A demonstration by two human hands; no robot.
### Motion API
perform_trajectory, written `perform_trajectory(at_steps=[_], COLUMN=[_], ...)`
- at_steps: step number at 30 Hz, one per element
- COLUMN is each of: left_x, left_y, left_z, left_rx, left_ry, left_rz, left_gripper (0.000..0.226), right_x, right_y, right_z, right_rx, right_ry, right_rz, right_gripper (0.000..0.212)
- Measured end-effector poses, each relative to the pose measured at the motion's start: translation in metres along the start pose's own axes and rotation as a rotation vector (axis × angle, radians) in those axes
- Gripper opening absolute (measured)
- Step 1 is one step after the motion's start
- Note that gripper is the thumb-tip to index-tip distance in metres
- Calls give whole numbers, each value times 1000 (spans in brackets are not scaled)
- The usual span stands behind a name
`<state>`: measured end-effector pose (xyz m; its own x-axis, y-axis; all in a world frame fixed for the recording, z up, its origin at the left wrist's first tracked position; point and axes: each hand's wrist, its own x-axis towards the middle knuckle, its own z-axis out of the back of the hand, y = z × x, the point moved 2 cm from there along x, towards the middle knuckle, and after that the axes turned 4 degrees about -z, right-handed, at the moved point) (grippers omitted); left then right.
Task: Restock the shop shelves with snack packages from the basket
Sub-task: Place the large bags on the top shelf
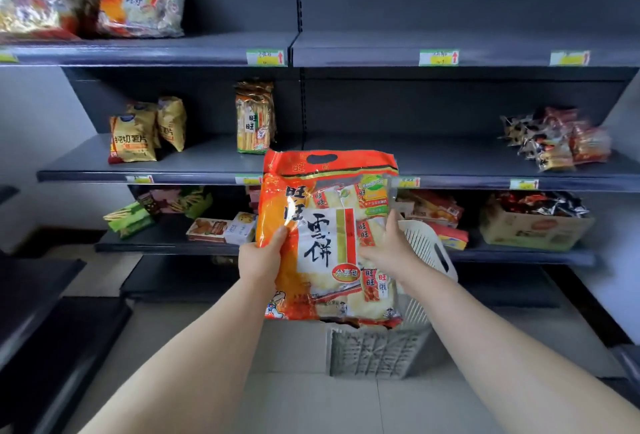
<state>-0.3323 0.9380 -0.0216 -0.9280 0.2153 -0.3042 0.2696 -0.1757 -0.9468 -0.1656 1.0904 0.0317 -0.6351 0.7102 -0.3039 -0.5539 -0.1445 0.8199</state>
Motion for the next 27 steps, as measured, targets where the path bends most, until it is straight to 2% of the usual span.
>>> perform_trajectory(at_steps=[2,4,10,17,20,27], left_x=[-19,-37,-61,-38,-9,86], left_y=[1,1,-27,-95,-124,-212], left_z=[14,32,87,138,164,231], left_rx=[3,3,-42,-117,-142,-158], left_ry=[-39,-88,-185,-203,-168,-77], left_rz=[-12,-10,-85,-159,-180,-299], left_gripper=[58,67,70,63,51,54], right_x=[-15,-33,-68,-61,-46,7], right_y=[-9,-10,14,101,143,267], right_z=[-6,-11,-28,-53,-74,-134], right_rx=[-79,-107,-19,-145,-136,-70], right_ry=[23,47,88,16,23,-24], right_rz=[25,37,143,322,372,498], right_gripper=[116,114,120,119,116,115])
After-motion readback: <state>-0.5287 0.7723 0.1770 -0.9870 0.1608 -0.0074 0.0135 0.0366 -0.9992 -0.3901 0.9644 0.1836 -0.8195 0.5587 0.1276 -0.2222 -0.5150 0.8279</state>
